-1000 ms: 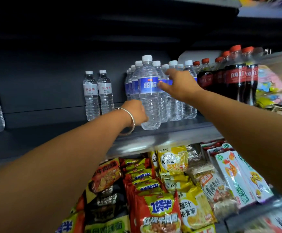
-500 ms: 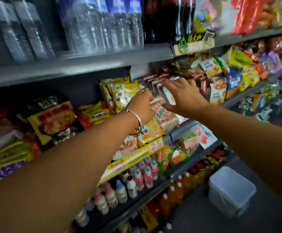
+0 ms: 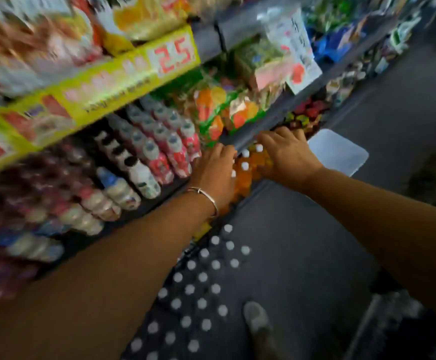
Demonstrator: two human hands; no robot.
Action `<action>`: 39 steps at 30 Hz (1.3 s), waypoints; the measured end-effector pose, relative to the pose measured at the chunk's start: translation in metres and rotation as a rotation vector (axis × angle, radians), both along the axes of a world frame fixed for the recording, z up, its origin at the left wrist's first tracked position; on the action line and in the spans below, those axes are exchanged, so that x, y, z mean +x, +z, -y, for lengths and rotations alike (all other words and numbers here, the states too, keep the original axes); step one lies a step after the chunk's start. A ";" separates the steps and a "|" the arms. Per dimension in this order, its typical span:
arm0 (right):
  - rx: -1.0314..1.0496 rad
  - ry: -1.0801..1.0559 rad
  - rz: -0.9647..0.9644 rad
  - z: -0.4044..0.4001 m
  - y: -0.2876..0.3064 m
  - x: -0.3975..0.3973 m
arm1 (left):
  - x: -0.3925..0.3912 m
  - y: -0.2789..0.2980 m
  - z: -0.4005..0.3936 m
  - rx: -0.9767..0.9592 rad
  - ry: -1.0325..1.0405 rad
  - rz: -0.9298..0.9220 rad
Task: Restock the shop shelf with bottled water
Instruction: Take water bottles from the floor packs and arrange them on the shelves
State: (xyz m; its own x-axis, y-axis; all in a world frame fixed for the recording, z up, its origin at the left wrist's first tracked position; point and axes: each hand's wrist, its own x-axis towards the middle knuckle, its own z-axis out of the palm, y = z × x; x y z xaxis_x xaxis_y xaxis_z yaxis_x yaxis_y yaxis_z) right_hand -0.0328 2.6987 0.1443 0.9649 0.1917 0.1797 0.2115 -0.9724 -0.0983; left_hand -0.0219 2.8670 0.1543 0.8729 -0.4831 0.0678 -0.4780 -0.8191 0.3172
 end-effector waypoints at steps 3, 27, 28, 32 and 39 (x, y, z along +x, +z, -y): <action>-0.021 -0.052 -0.223 0.006 -0.105 -0.007 | -0.003 -0.099 0.004 0.062 0.024 -0.078; 0.516 -0.217 -0.689 -0.022 -0.527 -0.032 | 0.002 -0.472 -0.009 0.150 -0.108 -0.232; 0.524 -0.234 -0.681 -0.021 -0.520 -0.033 | 0.002 -0.466 -0.009 0.149 -0.110 -0.223; 0.559 -0.260 -0.656 -0.008 -0.456 -0.031 | 0.004 -0.415 -0.005 0.165 -0.121 -0.180; 0.563 -0.119 -0.539 0.009 -0.244 -0.003 | 0.031 -0.229 0.012 0.169 -0.105 -0.166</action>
State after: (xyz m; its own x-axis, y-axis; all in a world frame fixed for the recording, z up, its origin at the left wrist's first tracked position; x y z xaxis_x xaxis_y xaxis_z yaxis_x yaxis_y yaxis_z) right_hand -0.0359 2.6900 -0.1001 0.9550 0.1006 -0.2791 -0.1077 -0.7591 -0.6421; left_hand 0.0091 2.8548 -0.0743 0.8099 -0.5639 -0.1613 -0.5160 -0.8158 0.2612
